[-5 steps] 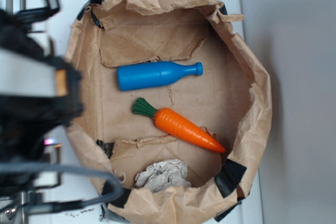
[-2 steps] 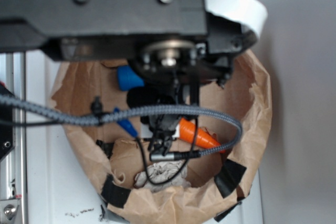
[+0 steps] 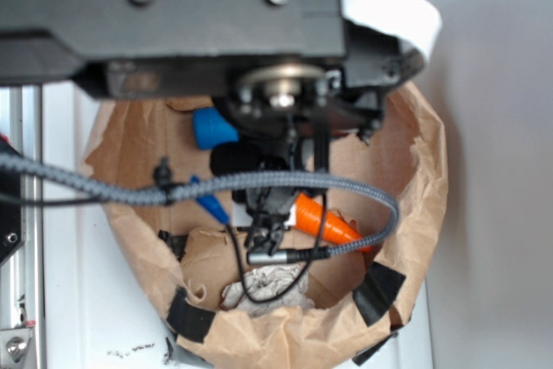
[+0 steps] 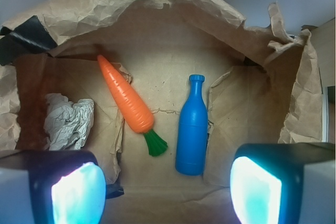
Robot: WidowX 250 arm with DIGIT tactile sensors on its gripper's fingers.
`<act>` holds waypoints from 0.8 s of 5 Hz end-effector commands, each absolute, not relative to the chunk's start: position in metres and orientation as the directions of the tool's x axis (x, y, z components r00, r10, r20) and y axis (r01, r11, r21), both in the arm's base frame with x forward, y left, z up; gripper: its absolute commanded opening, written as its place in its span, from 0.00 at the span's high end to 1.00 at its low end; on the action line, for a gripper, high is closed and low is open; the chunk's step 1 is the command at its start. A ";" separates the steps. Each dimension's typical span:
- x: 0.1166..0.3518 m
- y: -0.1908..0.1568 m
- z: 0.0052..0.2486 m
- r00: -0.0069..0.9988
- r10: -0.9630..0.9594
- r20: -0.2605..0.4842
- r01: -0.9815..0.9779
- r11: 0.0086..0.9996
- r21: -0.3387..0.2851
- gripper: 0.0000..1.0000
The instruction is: Grab the blue bottle.
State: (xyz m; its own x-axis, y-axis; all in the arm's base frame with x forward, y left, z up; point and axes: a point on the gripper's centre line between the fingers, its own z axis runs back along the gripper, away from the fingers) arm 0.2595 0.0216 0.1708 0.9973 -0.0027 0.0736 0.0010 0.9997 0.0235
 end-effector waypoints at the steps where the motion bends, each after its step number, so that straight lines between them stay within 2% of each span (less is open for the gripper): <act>1: 0.263 0.030 0.157 0.991 -0.011 0.136 0.007 0.999 0.032 0.00; 4: 0.261 0.047 0.078 0.991 0.020 0.131 -0.035 0.993 0.111 0.00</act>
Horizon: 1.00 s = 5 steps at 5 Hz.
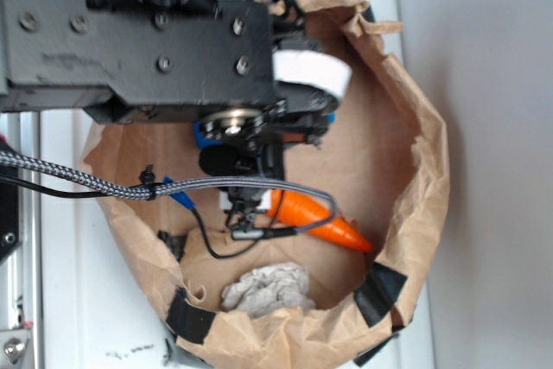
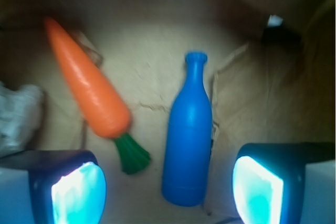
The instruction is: Grab the blue bottle.
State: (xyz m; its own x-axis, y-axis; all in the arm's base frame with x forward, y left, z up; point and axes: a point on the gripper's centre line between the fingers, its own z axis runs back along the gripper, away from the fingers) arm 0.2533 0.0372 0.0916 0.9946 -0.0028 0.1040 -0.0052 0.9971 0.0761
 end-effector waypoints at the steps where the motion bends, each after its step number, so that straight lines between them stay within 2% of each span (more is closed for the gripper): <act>1: 0.250 0.050 0.057 0.992 0.031 0.119 -0.042 0.995 0.093 0.00; 2: 0.234 0.044 0.038 0.990 0.040 0.137 -0.055 0.993 0.108 0.00; 3: 0.219 0.038 0.030 0.988 0.035 0.152 -0.058 0.987 0.152 0.07; 4: 0.210 0.036 0.029 0.985 0.058 0.160 -0.083 0.985 0.153 1.00; 5: 0.209 0.033 0.050 0.985 0.063 0.159 -0.085 0.988 0.132 1.00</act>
State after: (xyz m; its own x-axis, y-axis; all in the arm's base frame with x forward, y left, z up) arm 0.1977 0.0327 0.0409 0.9914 0.0800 0.1037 -0.0929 0.9875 0.1270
